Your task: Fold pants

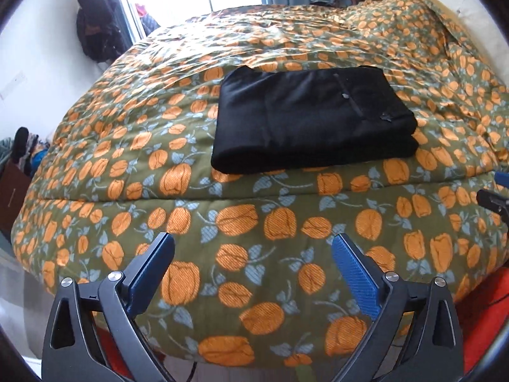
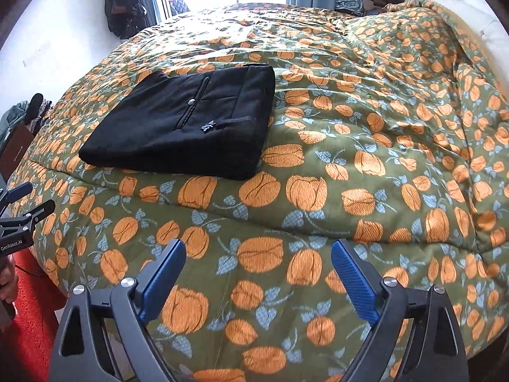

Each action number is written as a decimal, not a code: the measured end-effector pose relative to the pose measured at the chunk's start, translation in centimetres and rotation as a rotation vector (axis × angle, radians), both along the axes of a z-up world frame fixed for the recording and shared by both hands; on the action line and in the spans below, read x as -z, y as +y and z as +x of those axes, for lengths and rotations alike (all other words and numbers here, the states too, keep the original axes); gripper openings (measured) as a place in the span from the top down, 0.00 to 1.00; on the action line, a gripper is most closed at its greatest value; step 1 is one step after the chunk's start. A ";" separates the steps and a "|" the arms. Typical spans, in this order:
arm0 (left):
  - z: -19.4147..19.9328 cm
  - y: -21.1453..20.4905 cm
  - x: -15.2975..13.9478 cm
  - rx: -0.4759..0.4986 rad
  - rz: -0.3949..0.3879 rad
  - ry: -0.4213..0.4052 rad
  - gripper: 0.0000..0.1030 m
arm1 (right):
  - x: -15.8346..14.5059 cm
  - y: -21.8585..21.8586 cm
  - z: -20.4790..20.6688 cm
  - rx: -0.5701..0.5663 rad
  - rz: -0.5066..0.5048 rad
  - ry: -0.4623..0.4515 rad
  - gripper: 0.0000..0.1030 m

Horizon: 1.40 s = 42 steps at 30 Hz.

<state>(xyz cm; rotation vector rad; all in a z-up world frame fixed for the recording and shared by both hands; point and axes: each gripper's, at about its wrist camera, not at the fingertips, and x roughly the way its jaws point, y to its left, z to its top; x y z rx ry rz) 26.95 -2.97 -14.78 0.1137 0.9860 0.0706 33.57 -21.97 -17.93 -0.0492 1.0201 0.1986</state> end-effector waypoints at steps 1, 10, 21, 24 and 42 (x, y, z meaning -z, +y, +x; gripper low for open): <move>-0.3 -0.3 -0.3 0.002 0.013 0.004 0.03 | -0.5 0.4 -1.1 0.001 0.005 -0.007 0.09; -2.1 -0.2 -2.5 -0.047 0.044 0.026 0.03 | -2.6 4.4 -5.5 -0.013 -0.027 -0.011 0.01; -2.8 1.5 -2.9 -0.099 -0.042 0.084 0.03 | -4.9 6.4 -6.6 -0.041 -0.021 -0.039 0.01; -2.9 1.8 -3.2 -0.106 -0.050 0.086 0.03 | -5.4 7.0 -6.7 -0.049 -0.022 -0.047 0.01; -3.2 1.1 -3.7 -0.064 -0.042 0.093 0.03 | -5.7 7.5 -6.6 -0.051 -0.033 -0.014 0.01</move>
